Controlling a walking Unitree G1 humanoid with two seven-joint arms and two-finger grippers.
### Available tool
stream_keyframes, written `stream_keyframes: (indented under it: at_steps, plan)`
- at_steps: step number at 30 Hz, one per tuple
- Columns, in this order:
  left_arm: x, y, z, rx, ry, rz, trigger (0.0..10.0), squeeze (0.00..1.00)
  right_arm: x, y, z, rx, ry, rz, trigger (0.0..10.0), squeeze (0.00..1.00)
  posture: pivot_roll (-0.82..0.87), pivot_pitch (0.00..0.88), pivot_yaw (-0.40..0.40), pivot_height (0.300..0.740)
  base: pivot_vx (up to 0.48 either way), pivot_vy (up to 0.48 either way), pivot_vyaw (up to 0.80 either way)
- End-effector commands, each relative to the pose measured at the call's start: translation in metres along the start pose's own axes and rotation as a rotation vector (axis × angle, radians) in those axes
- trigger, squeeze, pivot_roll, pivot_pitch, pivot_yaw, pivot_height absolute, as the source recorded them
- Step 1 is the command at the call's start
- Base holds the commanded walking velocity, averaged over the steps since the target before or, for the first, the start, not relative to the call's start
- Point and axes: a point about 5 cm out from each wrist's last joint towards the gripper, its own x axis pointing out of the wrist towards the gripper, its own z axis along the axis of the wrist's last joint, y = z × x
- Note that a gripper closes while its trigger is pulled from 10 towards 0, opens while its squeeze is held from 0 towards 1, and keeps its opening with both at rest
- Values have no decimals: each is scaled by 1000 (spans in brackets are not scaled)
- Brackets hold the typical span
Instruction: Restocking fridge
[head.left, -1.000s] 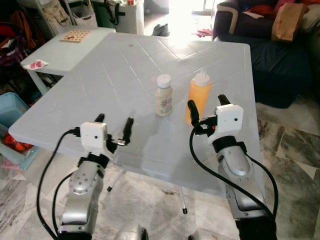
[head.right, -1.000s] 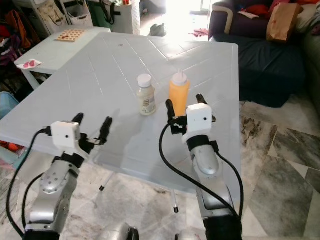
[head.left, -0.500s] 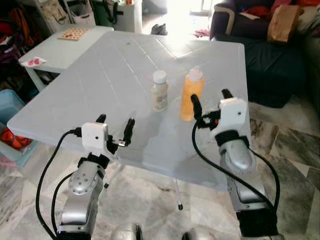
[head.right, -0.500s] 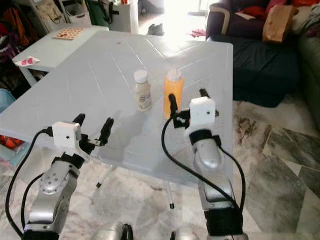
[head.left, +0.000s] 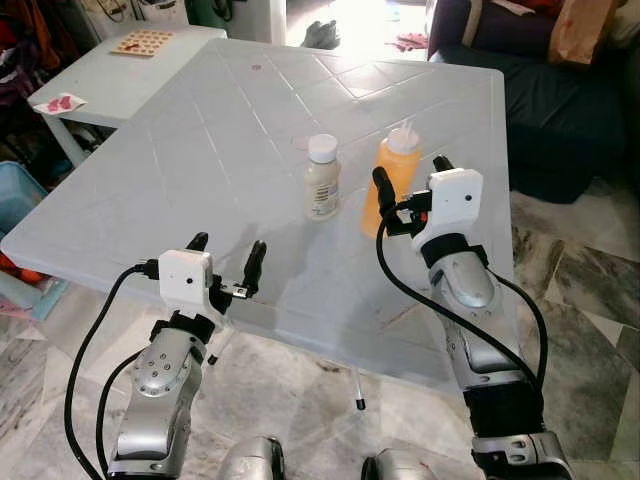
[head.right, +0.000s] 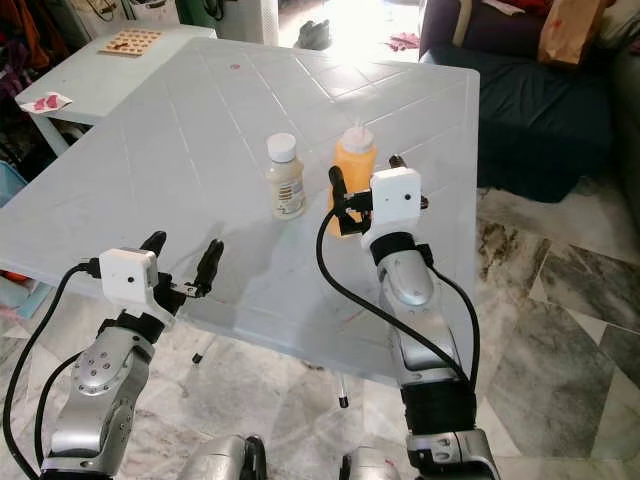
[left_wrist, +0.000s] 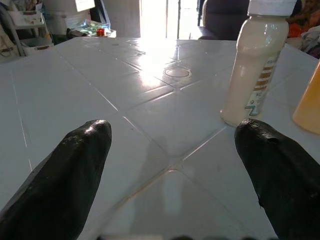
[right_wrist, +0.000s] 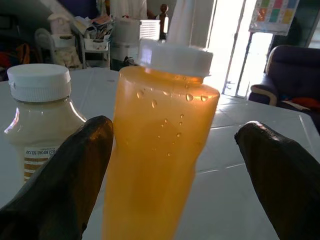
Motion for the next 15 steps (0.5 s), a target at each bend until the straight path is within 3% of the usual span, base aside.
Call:
stream_keyframes:
  at_steps: [1, 15]
  plan:
    - [-3, 0, 2, 9, 6, -10, 10000, 0, 4, 5, 1, 5, -1, 34, 10000, 0, 86, 131, 46, 740, 0, 0, 0]
    - [-4, 1, 1, 14, 16, -4, 10000, 0, 20, 13, 7, -10, -27, 155, 10000, 0, 98, 129, 42, 740, 0, 0, 0]
